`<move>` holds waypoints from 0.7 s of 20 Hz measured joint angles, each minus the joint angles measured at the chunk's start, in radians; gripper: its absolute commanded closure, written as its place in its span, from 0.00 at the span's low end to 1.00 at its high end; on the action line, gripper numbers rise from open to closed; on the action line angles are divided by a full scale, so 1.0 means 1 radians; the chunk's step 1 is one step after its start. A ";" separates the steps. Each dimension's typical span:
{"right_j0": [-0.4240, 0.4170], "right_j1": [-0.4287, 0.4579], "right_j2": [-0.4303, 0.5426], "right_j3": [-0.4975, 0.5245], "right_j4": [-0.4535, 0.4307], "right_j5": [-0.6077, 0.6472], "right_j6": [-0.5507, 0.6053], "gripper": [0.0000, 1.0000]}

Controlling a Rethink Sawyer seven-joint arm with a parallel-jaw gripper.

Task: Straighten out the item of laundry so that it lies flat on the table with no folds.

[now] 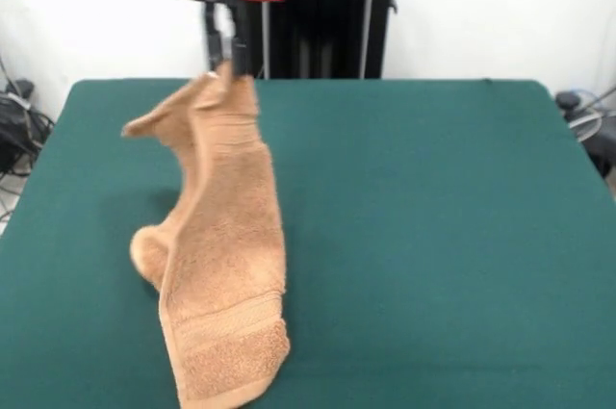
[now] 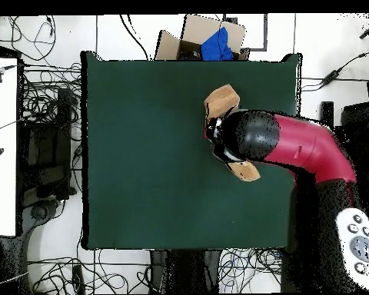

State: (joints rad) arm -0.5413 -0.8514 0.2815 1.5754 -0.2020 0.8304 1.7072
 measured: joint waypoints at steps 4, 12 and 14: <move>0.054 0.003 -0.019 0.028 0.015 -0.026 0.004 1.00; 0.100 0.005 -0.048 0.070 0.051 -0.083 0.004 1.00; 0.104 0.005 -0.052 0.080 0.058 -0.094 0.004 1.00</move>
State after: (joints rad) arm -0.4369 -0.8466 0.2292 1.6558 -0.1440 0.7360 1.7113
